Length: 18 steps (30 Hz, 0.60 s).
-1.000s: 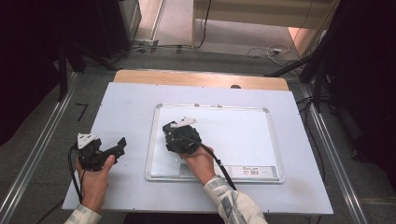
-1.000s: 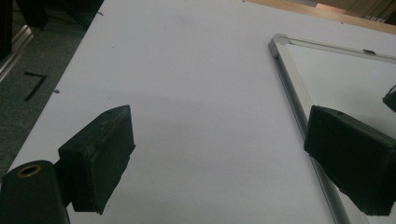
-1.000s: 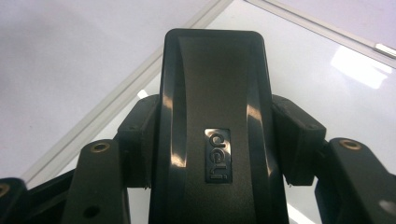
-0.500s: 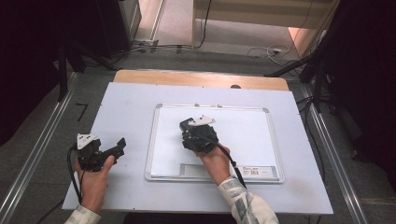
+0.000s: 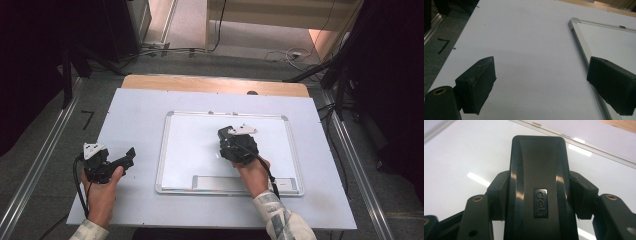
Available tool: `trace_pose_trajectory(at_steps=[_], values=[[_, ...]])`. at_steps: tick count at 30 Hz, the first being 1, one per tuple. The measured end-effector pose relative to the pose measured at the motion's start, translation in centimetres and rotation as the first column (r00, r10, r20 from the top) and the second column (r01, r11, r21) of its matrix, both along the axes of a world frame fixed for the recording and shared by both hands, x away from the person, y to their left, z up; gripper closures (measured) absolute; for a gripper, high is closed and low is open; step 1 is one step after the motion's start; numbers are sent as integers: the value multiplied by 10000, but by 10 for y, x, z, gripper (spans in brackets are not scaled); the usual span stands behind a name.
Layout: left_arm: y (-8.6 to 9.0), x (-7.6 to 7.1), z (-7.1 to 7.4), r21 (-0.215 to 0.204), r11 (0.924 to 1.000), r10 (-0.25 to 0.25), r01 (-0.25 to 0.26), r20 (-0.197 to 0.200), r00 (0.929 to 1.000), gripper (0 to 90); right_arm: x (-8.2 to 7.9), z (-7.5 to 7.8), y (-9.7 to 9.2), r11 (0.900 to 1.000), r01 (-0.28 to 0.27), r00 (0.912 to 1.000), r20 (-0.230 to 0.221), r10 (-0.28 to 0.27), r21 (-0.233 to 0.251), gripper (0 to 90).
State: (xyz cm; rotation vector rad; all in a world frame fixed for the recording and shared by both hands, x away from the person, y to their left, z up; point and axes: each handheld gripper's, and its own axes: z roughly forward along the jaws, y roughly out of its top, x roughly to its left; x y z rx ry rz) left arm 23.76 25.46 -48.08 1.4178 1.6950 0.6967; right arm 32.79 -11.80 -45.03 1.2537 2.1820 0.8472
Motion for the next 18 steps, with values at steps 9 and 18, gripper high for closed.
trace_pose_trajectory(at_steps=[9, 18], values=[[-1, 2, -1, -6, 10000, 15, -15, -21, 10000, 91, 0, -1, -33, 9981, 611, 9981, -33, -610, 124, 381], [-2, 2, -1, 2, 10000, 27, -27, -66, 10000, 91, 1, -3, -66, 9881, 1455, 9893, -118, -1451, 505, 381]])
